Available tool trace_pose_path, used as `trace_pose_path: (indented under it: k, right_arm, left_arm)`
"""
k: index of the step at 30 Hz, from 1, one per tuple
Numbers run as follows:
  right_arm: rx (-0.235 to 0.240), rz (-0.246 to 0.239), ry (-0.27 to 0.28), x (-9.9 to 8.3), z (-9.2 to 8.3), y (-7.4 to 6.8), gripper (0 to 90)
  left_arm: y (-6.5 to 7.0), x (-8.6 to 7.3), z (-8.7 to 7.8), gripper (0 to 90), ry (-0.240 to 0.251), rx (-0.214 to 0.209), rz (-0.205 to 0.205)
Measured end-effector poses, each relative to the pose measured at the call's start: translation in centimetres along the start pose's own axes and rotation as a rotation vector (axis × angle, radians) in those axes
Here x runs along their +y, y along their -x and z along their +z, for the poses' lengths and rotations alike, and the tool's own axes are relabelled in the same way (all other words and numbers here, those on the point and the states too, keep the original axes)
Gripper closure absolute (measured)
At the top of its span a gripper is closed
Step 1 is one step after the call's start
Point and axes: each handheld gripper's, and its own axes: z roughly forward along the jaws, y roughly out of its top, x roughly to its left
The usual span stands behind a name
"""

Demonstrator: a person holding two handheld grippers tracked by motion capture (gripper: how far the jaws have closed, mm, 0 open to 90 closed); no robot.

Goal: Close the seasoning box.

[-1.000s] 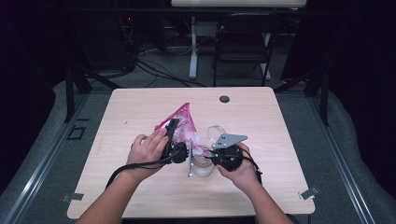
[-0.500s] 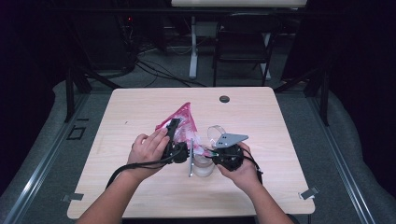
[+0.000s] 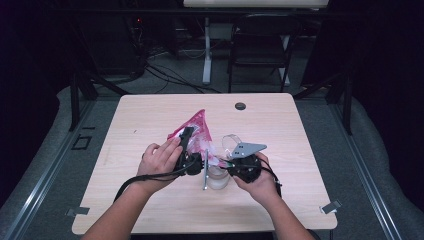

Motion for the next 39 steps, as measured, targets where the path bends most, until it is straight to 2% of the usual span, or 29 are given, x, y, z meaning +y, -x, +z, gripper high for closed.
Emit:
trace_pose_path:
  k: [3,4,8,9,19,22,24,25,39]
  right_arm:
    - [-0.002,0.002,0.002,-0.01,0.0,0.0,90.0]
    - [-0.002,0.001,0.002,-0.01,-0.01,0.0,90.0]
    - [-0.003,0.003,0.002,-0.03,-0.02,0.05,90.0]
    - [-0.003,0.003,0.002,-0.03,-0.03,0.06,90.0]
    - [-0.001,0.003,0.001,-0.05,-0.04,0.1,90.0]
    - [0.0,0.002,0.0,-0.04,-0.06,0.12,90.0]
    - [0.0,0.002,0.001,-0.04,-0.07,0.12,90.0]
    - [-0.003,0.003,0.002,-0.05,-0.07,0.1,90.0]
    - [-0.002,0.002,0.002,-0.04,-0.05,0.08,90.0]
  left_arm:
    - [0.02,0.0,0.05,63.1,0.012,0.005,-0.002]
    - [-0.05,0.09,-0.08,63.1,-0.008,-0.003,0.0]
    - [0.07,0.13,-0.07,63.1,0.005,0.004,-0.005]
    - [0.11,0.09,0.01,63.0,0.021,0.013,-0.005]
    - [0.08,0.15,-0.13,63.1,0.017,0.005,-0.006]
    - [0.02,0.19,-0.15,63.0,0.021,0.011,0.001]
    - [-0.09,0.28,-0.28,63.0,0.004,0.004,0.009]
    - [-0.02,0.21,-0.16,63.0,0.024,0.016,0.008]
    - [-0.13,0.28,-0.18,63.0,0.023,0.013,0.027]
